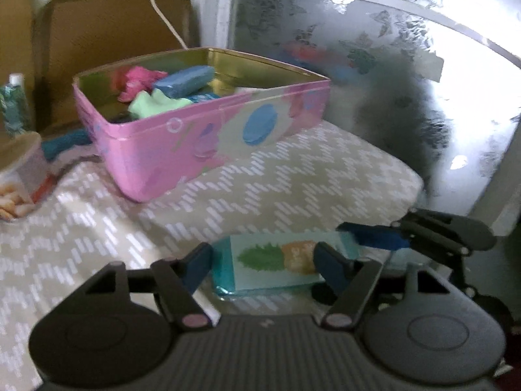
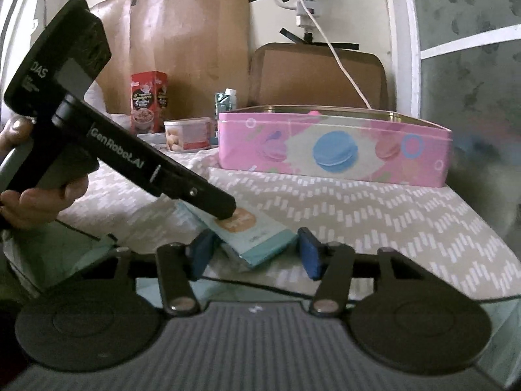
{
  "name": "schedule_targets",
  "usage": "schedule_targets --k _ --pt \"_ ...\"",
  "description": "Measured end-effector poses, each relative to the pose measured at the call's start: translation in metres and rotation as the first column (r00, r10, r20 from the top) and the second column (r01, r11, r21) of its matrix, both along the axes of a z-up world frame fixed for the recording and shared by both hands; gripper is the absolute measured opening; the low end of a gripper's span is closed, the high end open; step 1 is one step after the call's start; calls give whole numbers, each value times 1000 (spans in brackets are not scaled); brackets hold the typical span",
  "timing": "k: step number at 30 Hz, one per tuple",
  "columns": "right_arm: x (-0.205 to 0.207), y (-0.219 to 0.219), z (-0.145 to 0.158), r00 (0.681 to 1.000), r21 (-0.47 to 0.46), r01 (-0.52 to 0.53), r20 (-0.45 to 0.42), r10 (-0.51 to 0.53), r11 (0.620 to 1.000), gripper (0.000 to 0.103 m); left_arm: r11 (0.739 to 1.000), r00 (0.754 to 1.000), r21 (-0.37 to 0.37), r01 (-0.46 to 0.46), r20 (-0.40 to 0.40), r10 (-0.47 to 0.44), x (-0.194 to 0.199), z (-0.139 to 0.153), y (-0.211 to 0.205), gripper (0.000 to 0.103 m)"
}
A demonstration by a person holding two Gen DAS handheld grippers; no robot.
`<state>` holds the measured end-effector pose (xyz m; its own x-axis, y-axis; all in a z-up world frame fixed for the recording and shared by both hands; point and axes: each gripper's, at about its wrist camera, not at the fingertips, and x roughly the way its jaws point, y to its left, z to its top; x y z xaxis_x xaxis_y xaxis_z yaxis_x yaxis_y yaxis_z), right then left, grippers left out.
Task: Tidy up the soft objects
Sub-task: 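Grasp the pineapple packet with the left gripper while the right gripper holds it, then carry the pineapple packet into the pink tin and open both grippers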
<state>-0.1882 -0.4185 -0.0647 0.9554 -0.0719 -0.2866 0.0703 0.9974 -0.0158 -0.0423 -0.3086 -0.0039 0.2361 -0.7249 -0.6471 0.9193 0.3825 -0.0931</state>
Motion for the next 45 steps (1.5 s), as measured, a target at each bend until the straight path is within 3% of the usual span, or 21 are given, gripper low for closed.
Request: schedule_targets --k 5,9,14,17,22,24,25,26,29,32,36,39,42,45 --pt "11 11 5 999 -46 3 38 -2 999 56 992 990 -81 -99 -113 89 27 17 8 70" --pt "24 21 28 991 -149 15 130 5 989 56 982 993 -148 -114 -20 112 37 55 4 70" --pt "59 2 62 977 -161 58 214 -22 985 56 972 987 -192 -133 62 147 66 90 -25 70" --pt "84 -16 73 978 -123 84 200 -58 989 57 967 981 -191 -168 61 183 89 93 -50 71" --pt "134 -40 70 984 -95 160 97 -151 983 57 946 961 -189 -264 29 274 118 86 -74 78" --pt "151 -45 66 975 -122 215 79 -206 969 58 937 956 -204 -284 7 292 119 84 -67 81" --pt "156 -49 64 971 -127 234 81 -225 964 64 935 956 -213 -285 6 293 117 83 -61 87" --pt "157 -52 64 965 -124 257 81 -249 958 76 932 953 -221 -288 23 301 114 82 -53 89" --pt "142 -57 64 952 -50 283 134 -275 958 94 925 947 -251 -284 77 312 99 82 -26 89" --pt "126 -52 63 936 -23 305 195 -295 952 96 919 947 -280 -276 84 310 85 78 5 89" --pt "108 -31 65 940 -51 267 233 -249 962 98 910 934 -288 -297 112 340 73 68 56 92" --pt "107 -11 71 936 -95 239 286 -204 966 100 884 899 -289 -367 133 417 74 53 102 97" --pt "106 12 78 942 -111 173 310 -131 979 100 830 824 -264 -491 168 541 81 38 145 103" --pt "113 39 88 950 -129 79 309 -35 989 101 753 735 -223 -619 172 656 97 26 185 103"
